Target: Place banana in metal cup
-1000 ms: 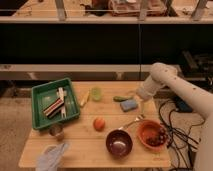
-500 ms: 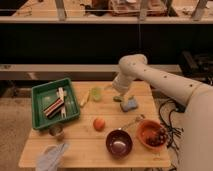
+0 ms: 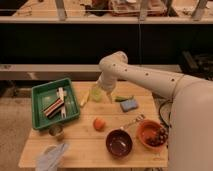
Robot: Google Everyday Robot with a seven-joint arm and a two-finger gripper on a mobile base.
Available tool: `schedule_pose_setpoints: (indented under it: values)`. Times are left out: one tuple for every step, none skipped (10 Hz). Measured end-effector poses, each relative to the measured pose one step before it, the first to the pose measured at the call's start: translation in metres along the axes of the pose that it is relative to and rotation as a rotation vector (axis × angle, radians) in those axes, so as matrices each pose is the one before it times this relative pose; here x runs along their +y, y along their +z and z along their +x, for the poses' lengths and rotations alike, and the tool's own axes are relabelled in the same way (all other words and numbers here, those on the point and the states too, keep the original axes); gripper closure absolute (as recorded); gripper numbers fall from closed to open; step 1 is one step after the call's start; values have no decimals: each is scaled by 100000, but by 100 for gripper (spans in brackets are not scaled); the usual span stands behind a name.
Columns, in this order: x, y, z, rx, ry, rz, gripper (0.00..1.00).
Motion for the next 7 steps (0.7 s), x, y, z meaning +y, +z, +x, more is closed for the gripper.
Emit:
schedule_pose_setpoints:
  values:
    - [-194,66,-176,-209,-311,37,20]
    - [-23,-52,-10,-54,70,116,20]
    - [151,14,111,-35,341,-39,20]
    - [-155,129,-63,-341,-219,-136,20]
    - [-429,422,-31,-790,-958,-627,20]
    - [-1207,935,-123,-995,-901,-1294,20]
    - [-1592,596,-188,-663,-387,-1263,20]
